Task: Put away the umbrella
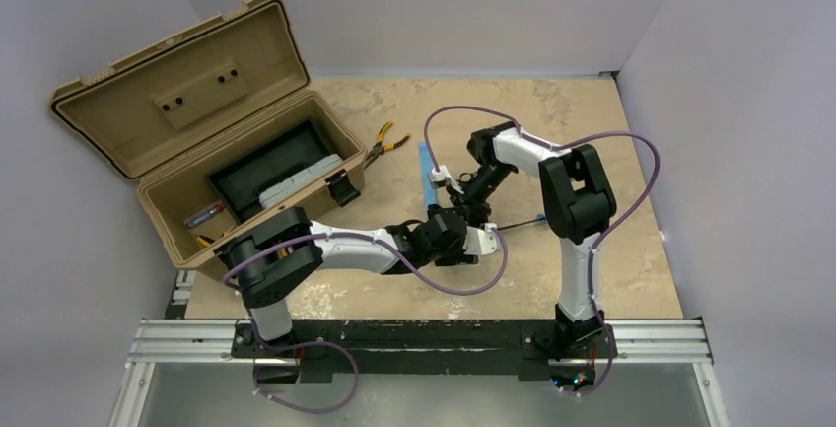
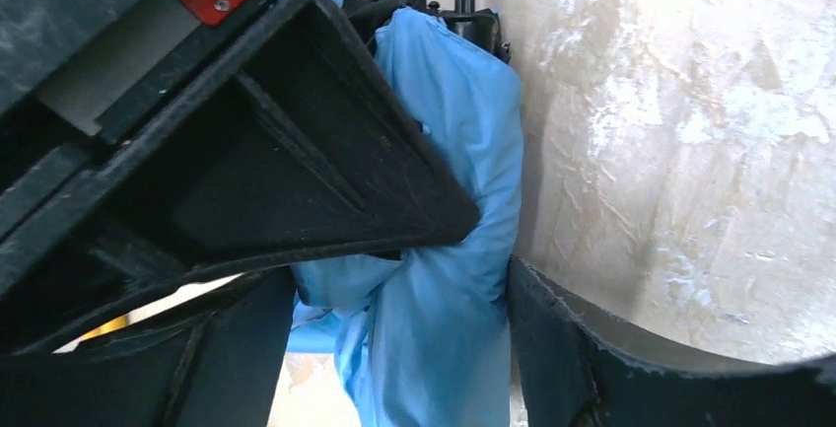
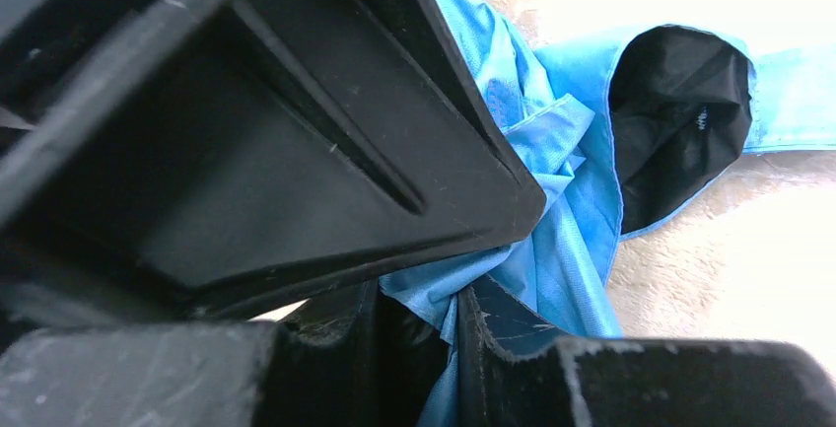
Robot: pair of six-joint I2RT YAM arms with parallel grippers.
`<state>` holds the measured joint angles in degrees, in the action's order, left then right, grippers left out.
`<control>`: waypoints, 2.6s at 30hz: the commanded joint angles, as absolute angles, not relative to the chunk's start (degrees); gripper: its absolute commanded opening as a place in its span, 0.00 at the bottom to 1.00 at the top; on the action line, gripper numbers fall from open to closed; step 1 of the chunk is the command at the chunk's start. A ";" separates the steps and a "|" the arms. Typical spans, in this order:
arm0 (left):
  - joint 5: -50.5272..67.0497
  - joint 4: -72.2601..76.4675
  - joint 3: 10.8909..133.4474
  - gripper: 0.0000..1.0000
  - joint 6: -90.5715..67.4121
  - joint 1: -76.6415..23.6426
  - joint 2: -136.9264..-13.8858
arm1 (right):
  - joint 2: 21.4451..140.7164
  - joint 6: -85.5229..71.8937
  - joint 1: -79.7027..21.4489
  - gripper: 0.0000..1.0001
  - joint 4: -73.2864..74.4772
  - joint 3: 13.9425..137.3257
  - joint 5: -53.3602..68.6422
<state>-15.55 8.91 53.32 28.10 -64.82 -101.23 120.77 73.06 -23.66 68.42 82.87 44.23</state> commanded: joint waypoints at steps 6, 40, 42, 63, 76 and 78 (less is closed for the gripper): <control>-10.95 0.65 56.00 0.11 22.92 -61.47 -100.66 | 126.89 70.48 -25.23 0.07 61.04 76.80 31.58; 36.08 -10.61 59.23 0.00 -6.15 -33.68 -112.02 | 88.60 124.12 -9.53 0.95 54.43 61.18 59.45; 37.93 -10.97 60.28 0.00 -8.40 -33.21 -113.64 | 85.50 114.53 -12.35 0.95 41.49 57.20 56.14; 44.42 -14.45 68.41 0.00 -15.79 -32.22 -121.68 | 95.08 90.88 -32.96 0.68 3.27 45.49 21.49; 38.66 -11.45 75.55 0.45 -21.01 -32.24 -110.25 | 96.18 91.07 -33.62 0.04 26.21 49.67 15.18; 37.36 -10.97 76.62 0.49 -20.87 -32.20 -107.94 | 95.75 90.18 -33.05 0.03 28.77 49.23 13.49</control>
